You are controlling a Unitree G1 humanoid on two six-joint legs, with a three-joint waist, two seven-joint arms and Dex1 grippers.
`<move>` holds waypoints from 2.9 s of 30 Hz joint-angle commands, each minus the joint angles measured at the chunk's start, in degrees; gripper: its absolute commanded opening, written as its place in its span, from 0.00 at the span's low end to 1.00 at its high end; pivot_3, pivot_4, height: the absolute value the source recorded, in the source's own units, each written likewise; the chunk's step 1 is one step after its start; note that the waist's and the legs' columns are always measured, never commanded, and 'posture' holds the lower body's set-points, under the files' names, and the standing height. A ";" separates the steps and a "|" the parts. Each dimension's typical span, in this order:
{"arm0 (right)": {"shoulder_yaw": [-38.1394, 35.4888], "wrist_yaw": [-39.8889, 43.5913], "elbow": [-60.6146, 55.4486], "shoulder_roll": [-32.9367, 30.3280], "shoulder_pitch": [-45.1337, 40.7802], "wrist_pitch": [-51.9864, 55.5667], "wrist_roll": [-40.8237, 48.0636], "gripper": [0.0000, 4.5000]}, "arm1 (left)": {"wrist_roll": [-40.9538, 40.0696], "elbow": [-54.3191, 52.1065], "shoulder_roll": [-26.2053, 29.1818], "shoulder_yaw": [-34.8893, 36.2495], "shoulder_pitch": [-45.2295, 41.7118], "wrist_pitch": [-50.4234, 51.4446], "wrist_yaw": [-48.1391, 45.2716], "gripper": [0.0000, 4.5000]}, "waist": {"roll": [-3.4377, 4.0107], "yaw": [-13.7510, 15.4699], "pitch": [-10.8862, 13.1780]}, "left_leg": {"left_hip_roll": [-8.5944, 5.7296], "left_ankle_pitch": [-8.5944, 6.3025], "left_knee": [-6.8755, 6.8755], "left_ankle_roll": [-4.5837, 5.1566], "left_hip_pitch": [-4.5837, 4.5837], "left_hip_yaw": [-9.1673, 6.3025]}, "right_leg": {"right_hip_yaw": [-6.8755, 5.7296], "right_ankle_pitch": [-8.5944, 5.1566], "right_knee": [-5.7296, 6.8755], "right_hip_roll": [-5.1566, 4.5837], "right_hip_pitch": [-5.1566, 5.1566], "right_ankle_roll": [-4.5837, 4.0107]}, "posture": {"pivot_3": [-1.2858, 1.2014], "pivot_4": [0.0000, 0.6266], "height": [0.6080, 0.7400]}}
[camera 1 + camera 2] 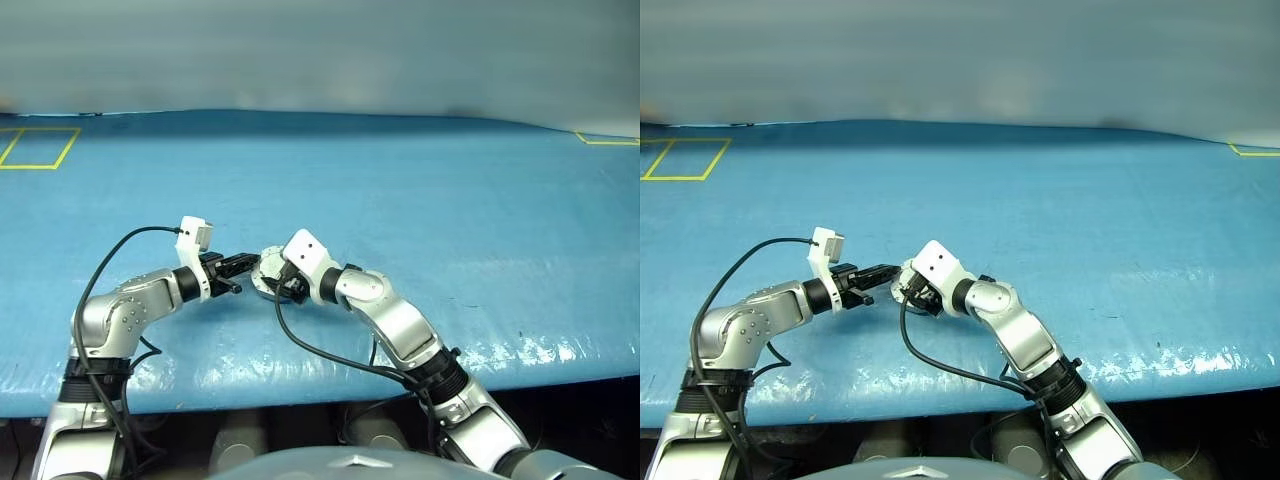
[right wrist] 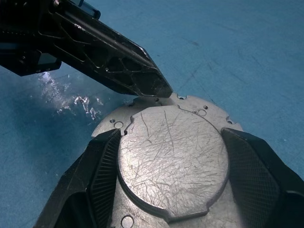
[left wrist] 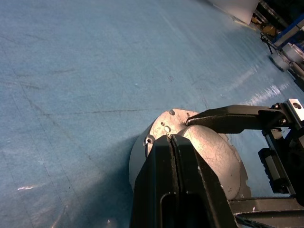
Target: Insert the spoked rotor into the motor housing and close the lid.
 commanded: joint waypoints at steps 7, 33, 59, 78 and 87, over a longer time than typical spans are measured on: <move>-0.54 -0.13 -0.12 -0.42 1.15 1.73 -0.06 0.67 | 4.00 1.11 0.67 -3.83 -1.26 1.06 -2.15 0.00 | 0.00 0.45 -0.02 | 0.01 0.00 0.00 -0.01 0.03 -0.01 | 0.01 0.00 0.00 -0.06 0.04 0.00 | 0.52 0.24 1.00; -38.21 -10.21 -19.26 17.00 13.23 36.38 37.78 0.99 | 9.22 2.68 0.33 -5.81 -2.32 -2.60 -7.41 0.00 | 0.05 1.77 -0.01 | 0.09 0.01 -0.24 -0.01 -0.06 -0.11 | -0.05 -0.13 -0.12 -0.14 -0.02 -0.19 | 0.52 0.24 1.00; -35.56 -32.03 0.89 23.51 13.53 29.50 68.68 0.99 | 10.28 1.78 0.29 -5.43 -0.77 -3.06 -8.48 0.00 | 0.07 0.91 -0.03 | 0.07 -0.02 -0.32 0.04 -0.04 -0.07 | -0.03 -0.19 -0.19 -0.13 0.02 -0.10 | 0.52 0.24 1.00; -28.67 -36.34 2.64 17.98 17.37 23.47 79.55 0.25 | 11.27 2.34 -0.28 -5.43 -0.08 -4.06 -8.66 0.00 | 0.09 0.89 -0.02 | 0.12 -0.02 -0.49 0.05 -0.05 -0.11 | -0.03 -0.19 -0.34 -0.17 0.00 -0.10 | 0.52 0.24 1.00; -28.00 -36.51 2.20 17.44 17.97 21.73 80.33 0.25 | 8.75 0.00 -1.49 -1.54 1.06 -2.37 -7.56 0.04 | 0.09 0.44 -0.02 | 0.15 -0.02 -0.49 0.05 -0.04 -0.11 | -0.03 -0.21 -0.34 -0.16 0.00 -0.14 | 0.52 0.24 1.00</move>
